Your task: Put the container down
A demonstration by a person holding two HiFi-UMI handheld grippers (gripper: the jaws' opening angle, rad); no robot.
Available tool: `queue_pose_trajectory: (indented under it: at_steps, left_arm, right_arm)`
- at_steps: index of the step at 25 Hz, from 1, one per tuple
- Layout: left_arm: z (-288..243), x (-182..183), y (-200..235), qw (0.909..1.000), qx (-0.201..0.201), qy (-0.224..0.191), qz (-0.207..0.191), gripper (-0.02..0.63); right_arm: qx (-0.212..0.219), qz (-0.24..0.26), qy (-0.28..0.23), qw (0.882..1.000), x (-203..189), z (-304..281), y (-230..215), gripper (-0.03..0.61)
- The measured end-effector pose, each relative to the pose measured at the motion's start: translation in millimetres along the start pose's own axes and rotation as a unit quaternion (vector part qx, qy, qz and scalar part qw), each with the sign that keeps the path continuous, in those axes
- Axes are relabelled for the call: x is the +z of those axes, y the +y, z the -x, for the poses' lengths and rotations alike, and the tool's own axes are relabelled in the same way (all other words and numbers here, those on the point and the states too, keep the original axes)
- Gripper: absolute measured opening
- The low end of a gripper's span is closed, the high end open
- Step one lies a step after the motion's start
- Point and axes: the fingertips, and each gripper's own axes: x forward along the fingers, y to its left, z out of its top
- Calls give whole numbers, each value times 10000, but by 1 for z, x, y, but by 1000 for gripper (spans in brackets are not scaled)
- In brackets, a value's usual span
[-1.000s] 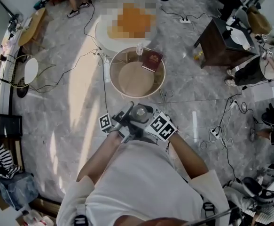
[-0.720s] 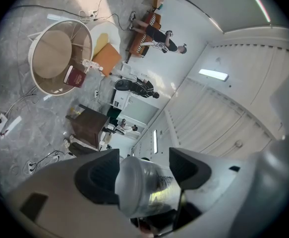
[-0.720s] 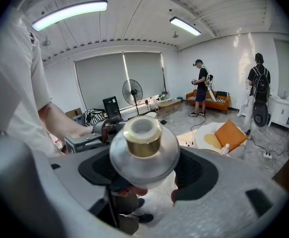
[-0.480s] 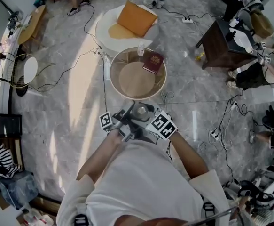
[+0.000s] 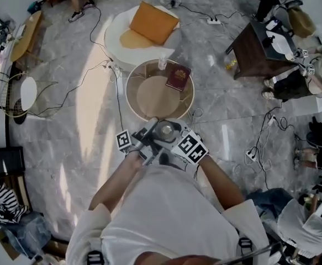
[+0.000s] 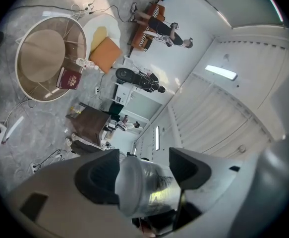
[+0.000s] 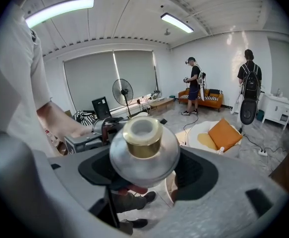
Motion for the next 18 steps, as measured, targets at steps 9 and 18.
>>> queue_pose_trajectory:
  at_steps: [9, 18]
  left_arm:
    - [-21, 70, -11, 9992, 96, 353, 131, 291]
    - [-30, 134, -2, 9977, 264, 560, 281, 291]
  right_arm:
    - [-203, -264, 41, 9994, 37, -51, -43, 336]
    - [-353, -521, 235, 9977, 48, -104, -82, 336]
